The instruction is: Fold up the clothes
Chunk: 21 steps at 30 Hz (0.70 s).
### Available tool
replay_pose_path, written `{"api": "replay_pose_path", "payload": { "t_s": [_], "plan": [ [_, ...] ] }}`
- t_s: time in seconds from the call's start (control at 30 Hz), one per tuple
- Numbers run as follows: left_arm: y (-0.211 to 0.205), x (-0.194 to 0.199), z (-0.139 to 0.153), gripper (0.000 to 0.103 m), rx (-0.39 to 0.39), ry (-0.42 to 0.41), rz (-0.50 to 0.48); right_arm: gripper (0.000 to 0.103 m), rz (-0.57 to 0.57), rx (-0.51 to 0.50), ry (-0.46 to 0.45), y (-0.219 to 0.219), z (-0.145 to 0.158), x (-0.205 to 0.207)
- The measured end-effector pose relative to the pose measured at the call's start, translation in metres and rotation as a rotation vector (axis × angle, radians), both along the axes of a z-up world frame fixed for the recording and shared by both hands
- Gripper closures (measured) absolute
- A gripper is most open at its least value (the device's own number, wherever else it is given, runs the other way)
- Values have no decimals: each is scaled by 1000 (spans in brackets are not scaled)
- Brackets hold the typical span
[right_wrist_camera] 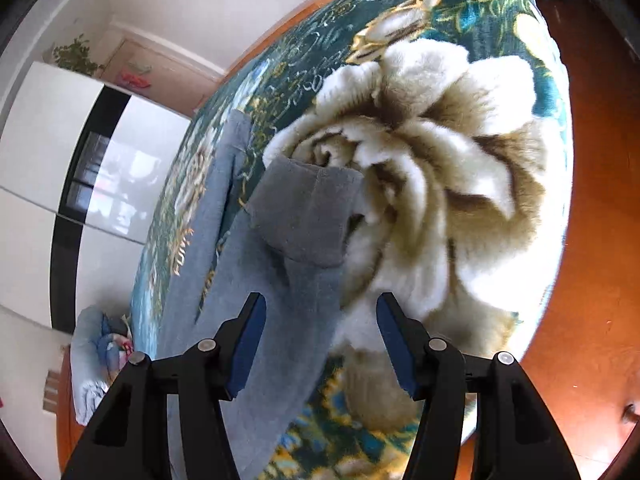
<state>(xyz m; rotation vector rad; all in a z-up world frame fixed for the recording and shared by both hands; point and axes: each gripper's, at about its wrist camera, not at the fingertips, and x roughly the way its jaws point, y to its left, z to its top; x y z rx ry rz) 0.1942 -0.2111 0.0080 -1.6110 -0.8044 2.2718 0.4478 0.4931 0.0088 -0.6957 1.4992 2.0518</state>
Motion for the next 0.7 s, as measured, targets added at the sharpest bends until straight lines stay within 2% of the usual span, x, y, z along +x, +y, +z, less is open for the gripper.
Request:
{"api": "replay_pose_path", "payload": {
  "t_s": [0.03, 0.1, 0.13, 0.2, 0.3, 0.37, 0.47, 0.5, 0.57, 0.7],
  "plan": [
    [0, 0, -1, 63, 5, -3, 5, 73, 1, -9, 10, 0, -1, -3],
    [3, 2, 1, 63, -7, 0, 6, 90, 7, -48, 13, -1, -7, -10],
    [4, 3, 1, 63, -15, 2, 7, 95, 10, -69, 13, -2, -11, -14],
    [4, 3, 0, 88, -29, -8, 21, 97, 17, -67, 14, -5, -12, -19],
    [-1, 5, 0, 93, -16, -11, 38, 97, -11, -39, 68, -5, 3, -14],
    [-4, 10, 10, 95, 0, 9, 30, 98, -36, -20, 127, -3, 17, -7],
    [-6, 24, 40, 95, 87, 45, -31, 98, -87, 33, 240, 2, 44, 10],
    [-6, 31, 57, 95, 109, 79, -62, 98, -93, 58, 251, 3, 53, 12],
    [-3, 36, 84, 95, 99, 144, -97, 98, -103, 105, 270, 5, 71, 14],
    [4, 14, 107, 95, 161, 157, -54, 98, -95, 155, 241, 14, 103, -14]
  ]
}}
